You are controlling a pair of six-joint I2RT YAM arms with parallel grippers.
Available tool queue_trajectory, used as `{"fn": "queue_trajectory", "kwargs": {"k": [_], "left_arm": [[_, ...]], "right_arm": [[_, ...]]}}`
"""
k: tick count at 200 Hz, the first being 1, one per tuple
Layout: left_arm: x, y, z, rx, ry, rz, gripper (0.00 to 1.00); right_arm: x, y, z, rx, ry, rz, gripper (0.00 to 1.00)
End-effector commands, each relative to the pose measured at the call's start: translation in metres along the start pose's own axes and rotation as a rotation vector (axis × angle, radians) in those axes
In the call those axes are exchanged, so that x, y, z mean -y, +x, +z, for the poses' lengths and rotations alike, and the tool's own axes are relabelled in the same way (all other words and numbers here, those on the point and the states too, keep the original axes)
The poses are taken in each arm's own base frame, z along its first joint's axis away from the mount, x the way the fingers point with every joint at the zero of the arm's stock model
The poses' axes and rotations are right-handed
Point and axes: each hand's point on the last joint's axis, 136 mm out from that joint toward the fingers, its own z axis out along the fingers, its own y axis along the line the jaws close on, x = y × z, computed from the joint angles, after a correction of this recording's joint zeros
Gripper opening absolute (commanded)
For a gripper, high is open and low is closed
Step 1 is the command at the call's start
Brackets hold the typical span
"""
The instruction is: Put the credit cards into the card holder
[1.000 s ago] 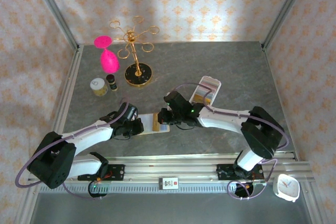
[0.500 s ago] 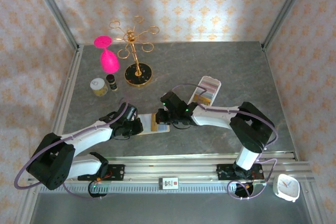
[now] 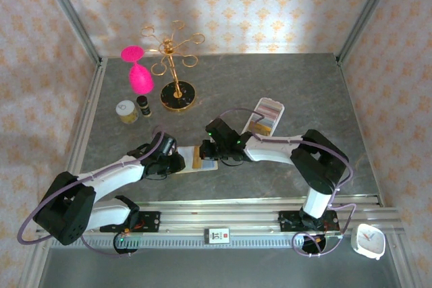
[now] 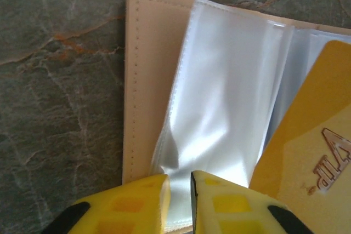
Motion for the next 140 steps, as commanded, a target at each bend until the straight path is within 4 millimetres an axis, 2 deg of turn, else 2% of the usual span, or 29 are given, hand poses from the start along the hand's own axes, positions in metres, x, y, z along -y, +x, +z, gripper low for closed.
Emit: {"fn": "queue_trajectory", "kwargs": {"k": [1,19,47,96,140], "left_arm": [[-0.022,0.002,-0.004,0.012,-0.103,-0.019,0.3],[-0.02,-0.001,-0.006,0.027,-0.094,-0.024,0.36],[-0.021,-0.01,-0.013,0.069,-0.112,-0.024,0.38],[-0.006,-0.028,-0.025,0.157,-0.039,-0.039,0.5],[-0.018,-0.032,-0.015,0.133,-0.103,-0.053,0.52]], "right_arm": [[0.0,-0.005,0.004,0.018,0.003,0.007,0.0],[0.003,-0.003,0.005,0.018,0.011,0.02,0.0],[0.006,-0.002,0.007,0.018,0.012,0.032,0.0],[0.01,0.0,0.011,0.017,0.015,0.045,0.0],[0.009,0.002,0.011,0.02,-0.009,0.062,0.0]]}}
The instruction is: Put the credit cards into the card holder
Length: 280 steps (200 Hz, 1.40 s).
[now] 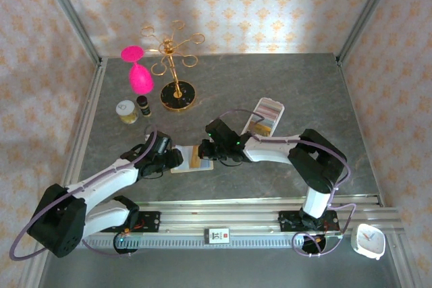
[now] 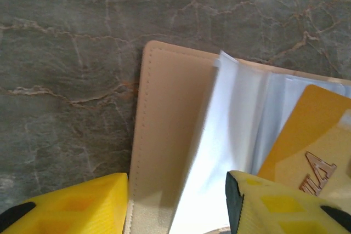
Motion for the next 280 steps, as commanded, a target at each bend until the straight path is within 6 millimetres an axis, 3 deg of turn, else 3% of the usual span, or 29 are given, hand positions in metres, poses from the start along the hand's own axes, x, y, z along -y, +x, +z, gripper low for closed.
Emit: {"fn": "queue_trajectory", "kwargs": {"k": [1,42,117,199,280], "left_arm": [[-0.004,-0.009,0.004,0.008,-0.048,-0.013,0.52],[-0.004,-0.01,0.013,-0.016,-0.07,0.007,0.51],[-0.025,0.012,0.023,-0.084,-0.123,0.028,0.3],[-0.025,0.02,0.026,-0.108,-0.103,0.04,0.12],[-0.021,0.025,0.028,-0.13,-0.09,0.066,0.11]], "right_arm": [[0.01,0.003,0.005,0.003,0.01,0.024,0.0],[0.004,0.002,0.007,0.009,-0.024,0.04,0.0],[-0.006,-0.005,0.004,0.053,-0.081,0.074,0.0],[-0.012,-0.016,-0.007,0.101,-0.114,0.083,0.0],[-0.023,-0.031,-0.015,0.131,-0.194,0.089,0.0]]}}
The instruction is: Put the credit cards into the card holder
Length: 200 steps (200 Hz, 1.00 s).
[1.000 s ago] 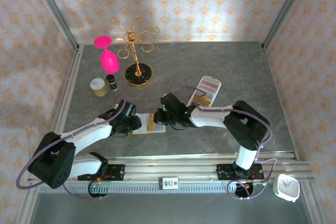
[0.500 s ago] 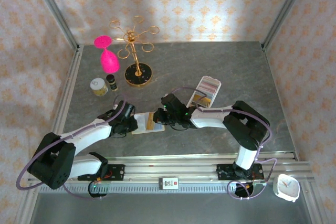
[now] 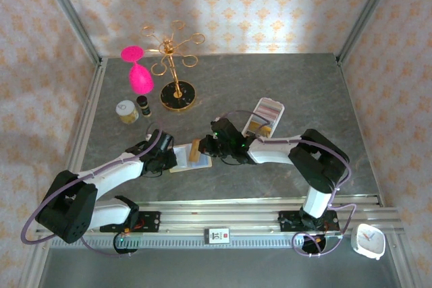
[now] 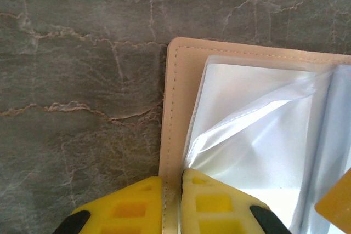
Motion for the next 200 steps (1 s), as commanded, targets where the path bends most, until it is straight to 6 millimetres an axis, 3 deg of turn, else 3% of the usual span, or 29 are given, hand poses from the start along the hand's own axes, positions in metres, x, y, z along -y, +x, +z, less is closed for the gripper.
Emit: {"fn": "queue_trajectory", "kwargs": {"k": [1,91,200], "left_arm": [[0.0,0.02,0.013,-0.076,0.017,0.028,0.11],[0.003,0.023,0.013,-0.09,0.036,0.031,0.11],[0.007,0.022,0.012,-0.088,0.053,0.032,0.12]], "right_arm": [[-0.02,-0.01,-0.008,0.034,-0.078,-0.005,0.0],[-0.018,-0.006,0.018,-0.029,-0.083,-0.014,0.0],[0.014,0.033,0.029,-0.203,-0.009,-0.027,0.0]]}}
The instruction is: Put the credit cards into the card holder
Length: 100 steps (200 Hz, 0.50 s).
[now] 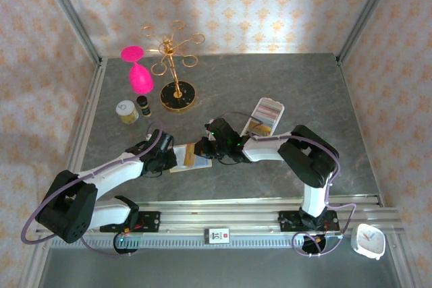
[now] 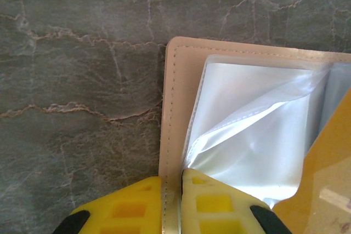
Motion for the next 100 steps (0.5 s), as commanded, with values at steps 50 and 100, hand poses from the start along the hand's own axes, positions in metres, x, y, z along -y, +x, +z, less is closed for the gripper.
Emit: {"fn": "queue_trajectory", "kwargs": {"k": [50,100], "left_arm": [[0.015,0.017,0.008,-0.066,0.094,0.019,0.22],[0.014,0.002,0.003,-0.003,0.107,-0.057,0.34]], "right_arm": [[0.027,0.019,0.017,-0.129,0.101,0.01,0.0],[0.025,0.019,0.018,-0.135,0.093,0.003,0.0]]}}
